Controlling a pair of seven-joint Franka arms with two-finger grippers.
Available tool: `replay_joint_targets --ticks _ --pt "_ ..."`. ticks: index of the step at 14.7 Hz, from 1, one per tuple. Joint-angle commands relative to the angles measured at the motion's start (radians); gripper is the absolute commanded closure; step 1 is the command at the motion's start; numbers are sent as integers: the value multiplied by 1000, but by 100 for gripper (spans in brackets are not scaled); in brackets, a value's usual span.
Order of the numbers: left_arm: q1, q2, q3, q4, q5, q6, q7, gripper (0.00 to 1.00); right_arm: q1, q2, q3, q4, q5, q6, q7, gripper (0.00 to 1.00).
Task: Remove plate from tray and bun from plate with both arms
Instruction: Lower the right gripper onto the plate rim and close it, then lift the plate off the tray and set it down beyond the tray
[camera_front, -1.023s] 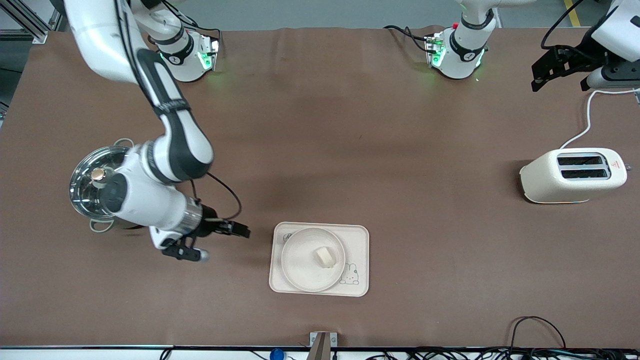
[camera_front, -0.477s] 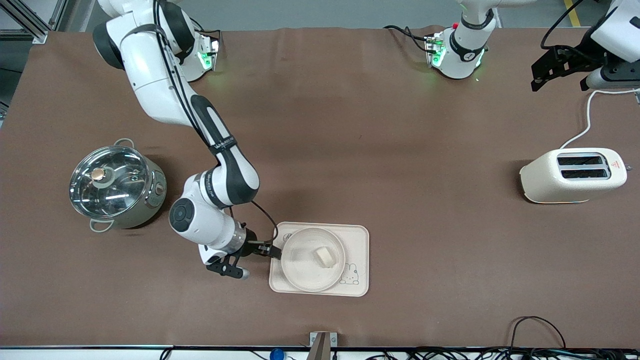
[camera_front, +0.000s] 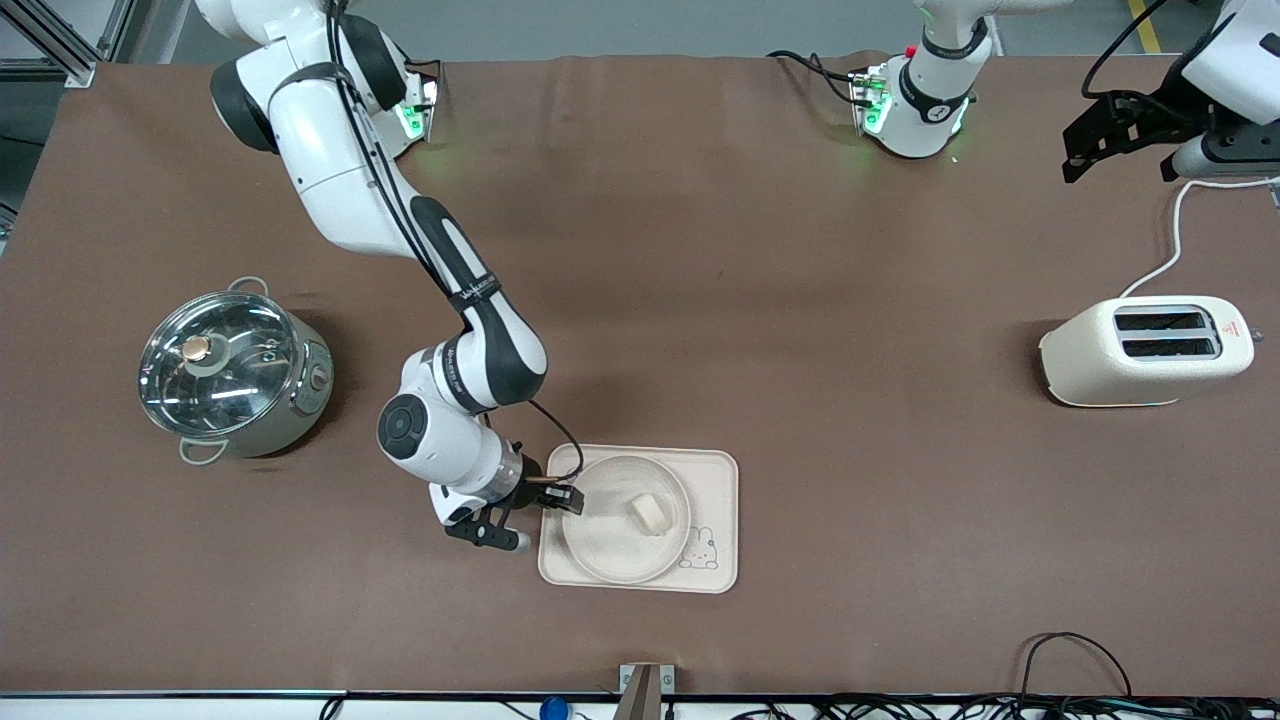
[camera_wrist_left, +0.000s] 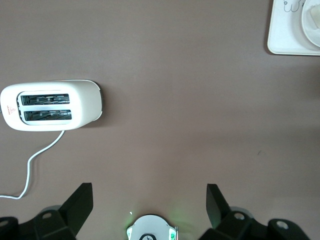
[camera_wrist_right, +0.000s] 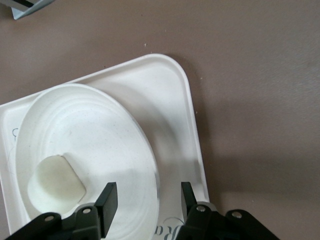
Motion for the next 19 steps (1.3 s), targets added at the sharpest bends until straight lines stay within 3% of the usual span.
replay_joint_targets --ticks 1,3,6,10,14,16,19 --pt "5 -2 1 12 -7 -18 18 0 0 33 6 35 21 12 1 49" --pt "5 -2 1 12 -7 -18 18 0 3 39 6 38 21 13 -3 63" --pt "5 -2 1 12 -7 -19 19 0 10 48 4 42 19 32 -5 99" --pt "3 0 1 13 -7 -18 18 0 9 45 9 43 21 32 -9 99" --pt "-1 3 0 12 -10 -18 16 0 -36 -16 101 32 59 15 -2 99" --pt "-3 1 0 12 -12 -22 18 0 -59 -120 113 -41 132 -86 0 100" --pt "-4 1 -2 12 -12 -25 16 0 -48 -288 111 -249 133 -112 -11 100"
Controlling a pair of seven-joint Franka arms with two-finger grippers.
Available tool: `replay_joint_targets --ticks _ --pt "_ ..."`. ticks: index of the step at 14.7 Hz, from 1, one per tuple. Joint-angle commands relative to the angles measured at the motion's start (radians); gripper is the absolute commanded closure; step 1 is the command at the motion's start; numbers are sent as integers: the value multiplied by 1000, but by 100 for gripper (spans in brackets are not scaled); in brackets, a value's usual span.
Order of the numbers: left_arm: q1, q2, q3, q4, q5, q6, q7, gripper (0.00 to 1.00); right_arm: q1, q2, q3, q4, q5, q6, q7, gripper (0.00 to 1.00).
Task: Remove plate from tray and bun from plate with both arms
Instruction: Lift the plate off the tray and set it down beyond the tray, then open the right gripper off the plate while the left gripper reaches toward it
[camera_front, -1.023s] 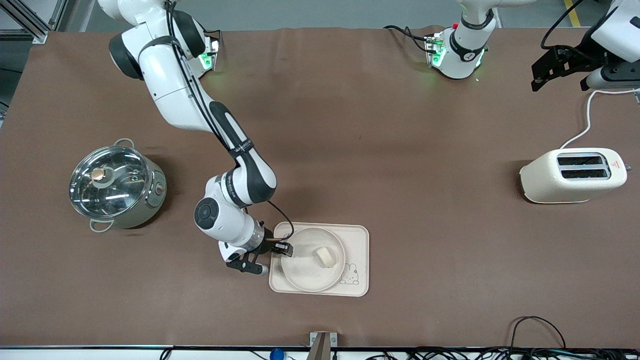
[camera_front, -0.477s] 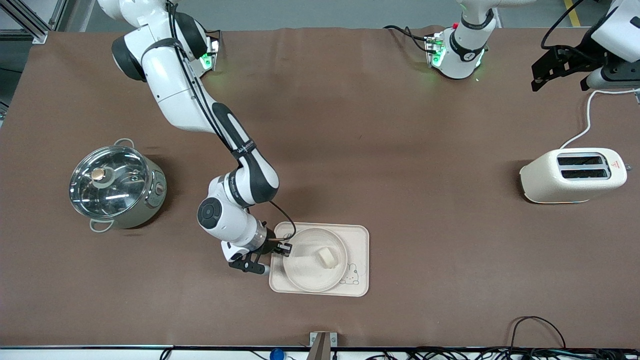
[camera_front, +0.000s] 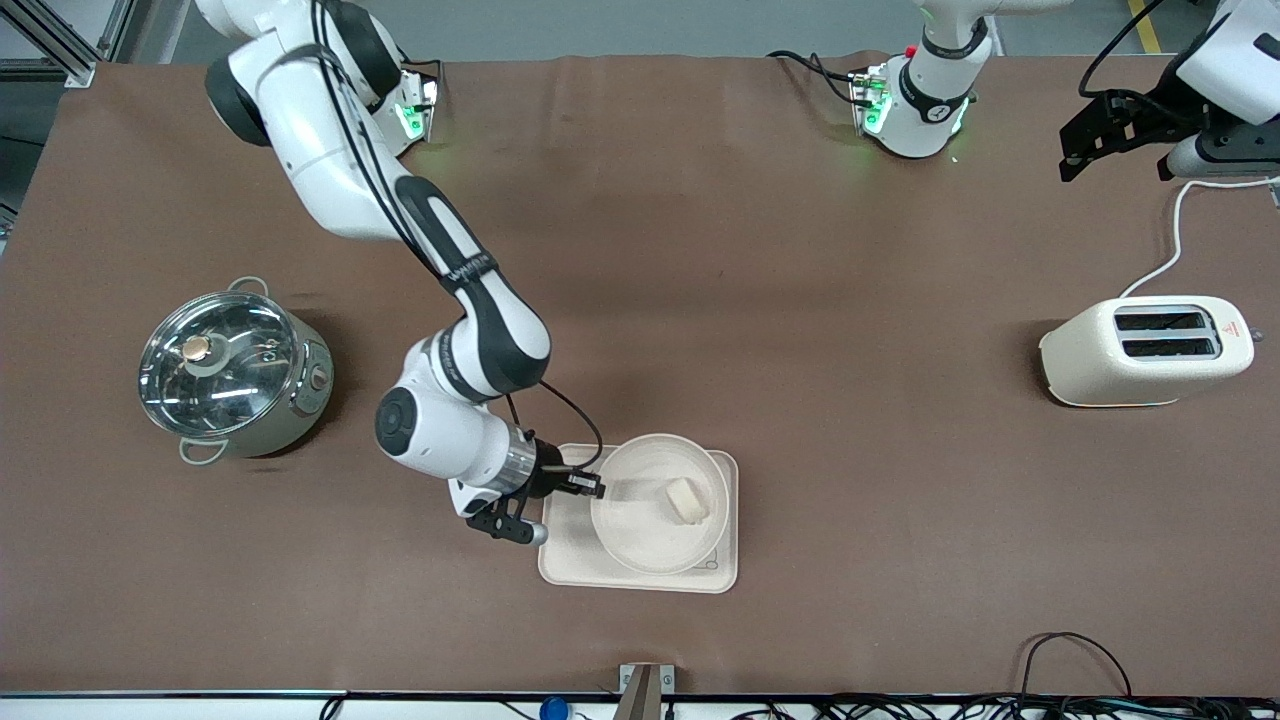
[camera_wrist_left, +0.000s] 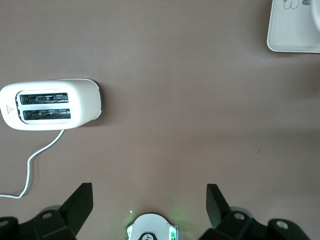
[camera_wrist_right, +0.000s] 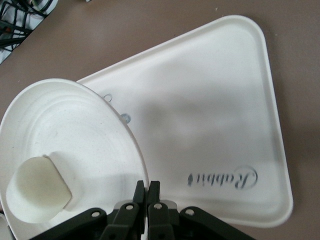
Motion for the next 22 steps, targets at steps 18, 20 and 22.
replay_joint_targets --ticks 18,20,22 --pt "-46 35 -6 -39 -19 38 -10 0 83 -396 146 -924 29 574 -83 26" --pt "-71 36 -9 -81 -19 93 -30 0 72 -402 151 -918 31 573 -79 11" --pt "-80 38 -46 -145 -19 178 -69 0 52 -422 177 -877 124 570 -85 0"
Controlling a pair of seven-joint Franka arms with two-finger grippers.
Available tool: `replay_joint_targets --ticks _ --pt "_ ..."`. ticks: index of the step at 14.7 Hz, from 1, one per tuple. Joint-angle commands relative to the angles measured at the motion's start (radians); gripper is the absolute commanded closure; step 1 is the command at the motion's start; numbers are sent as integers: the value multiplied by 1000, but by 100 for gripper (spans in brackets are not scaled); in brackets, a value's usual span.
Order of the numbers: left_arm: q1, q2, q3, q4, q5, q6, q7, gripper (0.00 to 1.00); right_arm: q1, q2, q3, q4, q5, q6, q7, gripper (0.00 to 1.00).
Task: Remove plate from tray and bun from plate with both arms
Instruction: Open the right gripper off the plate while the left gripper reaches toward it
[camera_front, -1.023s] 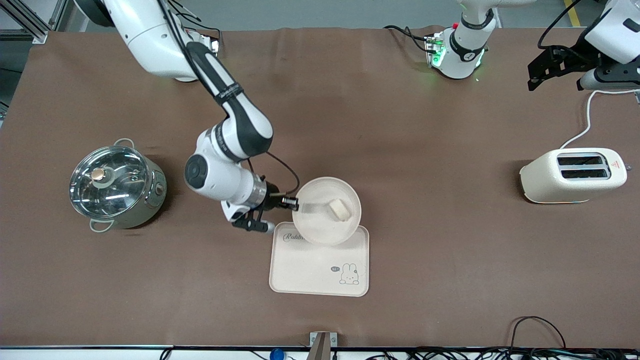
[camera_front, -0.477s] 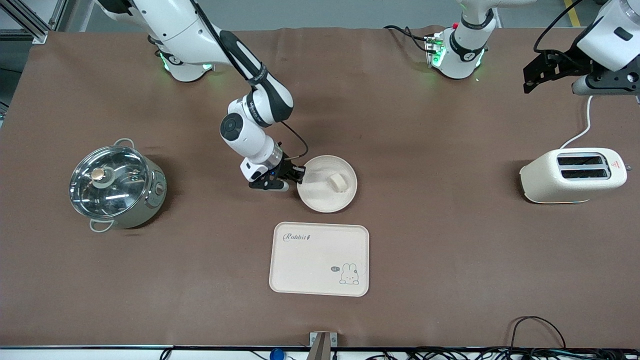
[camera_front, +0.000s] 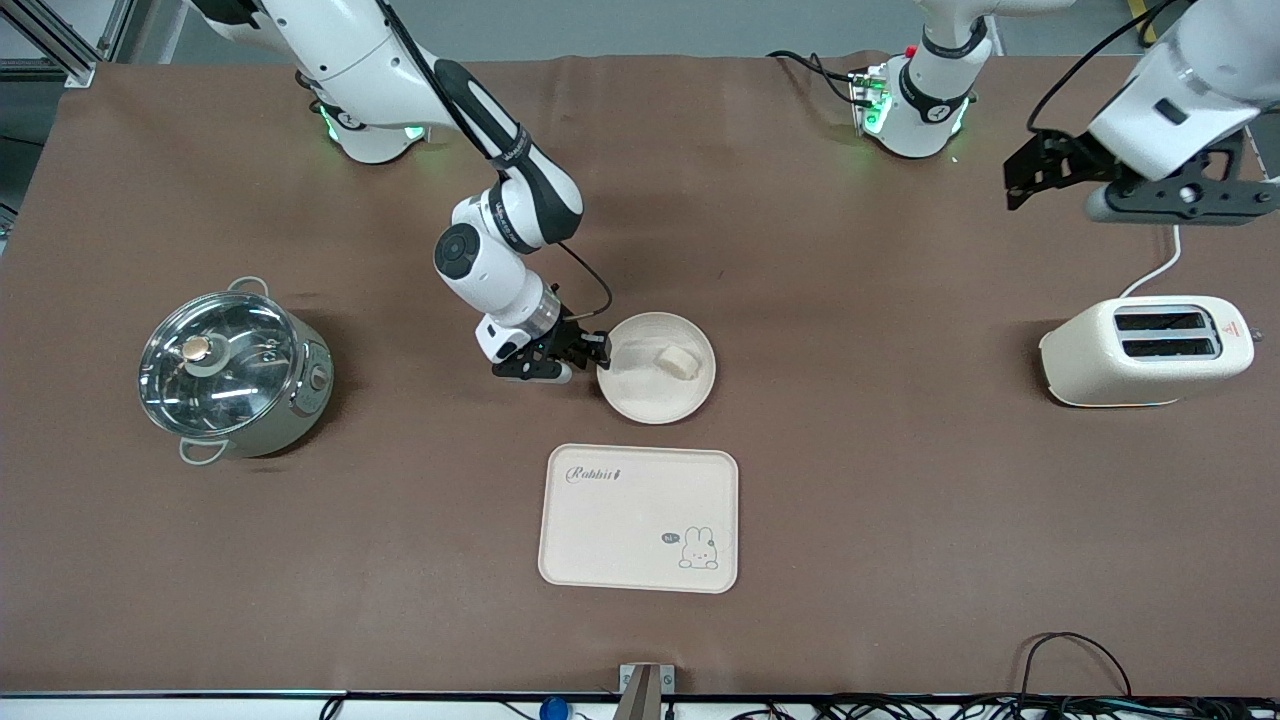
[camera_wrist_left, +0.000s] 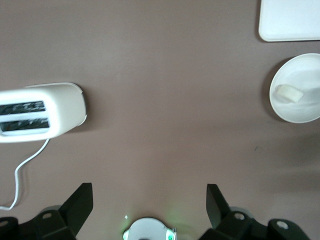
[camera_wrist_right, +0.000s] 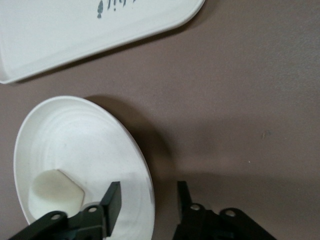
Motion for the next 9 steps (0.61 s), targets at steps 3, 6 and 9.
replay_joint_targets --ticks 3,6,9 --pt "-7 54 -146 -104 -17 167 -265 0 -41 -77 29 70 114 20 -23 0" --pt "-11 178 -242 -105 -11 293 -445 0 -162 -78 24 180 79 -120 -39 0" --pt "-73 324 -292 -105 4 457 -660 0 -313 -130 20 256 -87 -320 -107 0"
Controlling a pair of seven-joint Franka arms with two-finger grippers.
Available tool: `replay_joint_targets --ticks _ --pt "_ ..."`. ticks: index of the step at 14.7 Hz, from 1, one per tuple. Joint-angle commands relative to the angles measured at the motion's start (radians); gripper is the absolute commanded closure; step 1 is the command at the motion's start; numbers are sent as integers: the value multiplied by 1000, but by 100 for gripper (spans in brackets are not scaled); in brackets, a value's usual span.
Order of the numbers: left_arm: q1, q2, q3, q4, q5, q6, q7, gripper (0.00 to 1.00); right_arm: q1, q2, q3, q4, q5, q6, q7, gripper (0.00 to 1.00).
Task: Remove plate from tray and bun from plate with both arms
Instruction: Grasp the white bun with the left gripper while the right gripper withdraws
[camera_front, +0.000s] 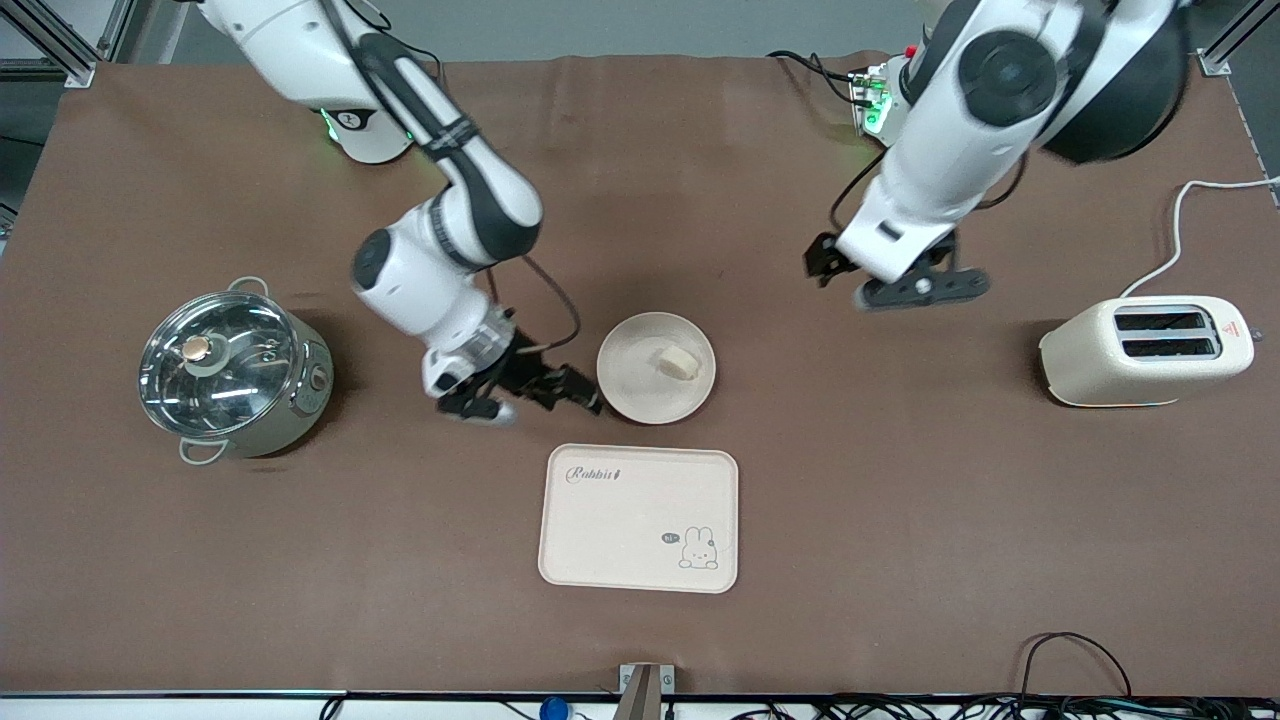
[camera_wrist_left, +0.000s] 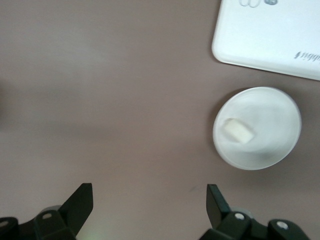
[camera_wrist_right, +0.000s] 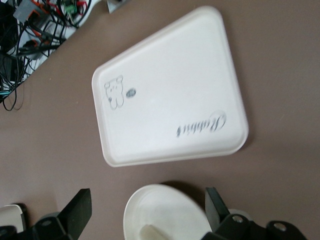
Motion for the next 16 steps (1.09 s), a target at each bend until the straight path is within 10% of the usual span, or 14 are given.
replay_joint_targets --ticks 1,4,16 --pt "-63 145 -17 19 12 153 -215 0 -161 -81 17 44 -186 -179 -65 0" --pt "-132 282 -17 12 42 362 -439 0 -264 -200 17 64 -424 -409 -79 0" --pt "-263 564 -16 62 354 505 -918 5 -495 -469 18 344 -633 -1232 -185 0"
